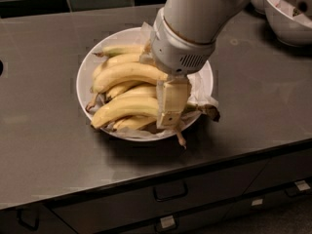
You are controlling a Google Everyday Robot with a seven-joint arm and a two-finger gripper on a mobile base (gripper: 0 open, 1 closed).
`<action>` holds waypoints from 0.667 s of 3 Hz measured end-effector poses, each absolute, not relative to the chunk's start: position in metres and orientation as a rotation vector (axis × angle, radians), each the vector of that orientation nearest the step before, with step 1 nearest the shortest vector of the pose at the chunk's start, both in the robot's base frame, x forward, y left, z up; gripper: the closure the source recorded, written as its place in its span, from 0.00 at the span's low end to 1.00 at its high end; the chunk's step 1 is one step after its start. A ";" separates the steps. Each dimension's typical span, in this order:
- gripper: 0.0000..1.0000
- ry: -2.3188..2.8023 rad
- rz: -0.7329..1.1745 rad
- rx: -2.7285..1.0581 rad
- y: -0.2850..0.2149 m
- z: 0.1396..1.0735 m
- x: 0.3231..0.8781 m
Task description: Pick banana from white bowl
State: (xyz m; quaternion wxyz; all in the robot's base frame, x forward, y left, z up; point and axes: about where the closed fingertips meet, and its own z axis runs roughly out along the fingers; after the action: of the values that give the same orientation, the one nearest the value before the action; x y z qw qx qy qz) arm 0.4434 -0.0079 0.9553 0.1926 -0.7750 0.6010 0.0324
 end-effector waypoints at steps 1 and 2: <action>0.19 1.669 0.085 -2.191 -0.002 0.953 0.440; 0.24 1.631 0.057 -2.219 0.012 0.953 0.442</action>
Offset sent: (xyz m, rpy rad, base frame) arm 0.0015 0.0216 -0.0067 -0.0290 -0.0229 0.0501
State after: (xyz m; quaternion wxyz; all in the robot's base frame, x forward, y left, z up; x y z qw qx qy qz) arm 0.4417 0.0118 0.9526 0.1923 -0.7907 0.5809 0.0201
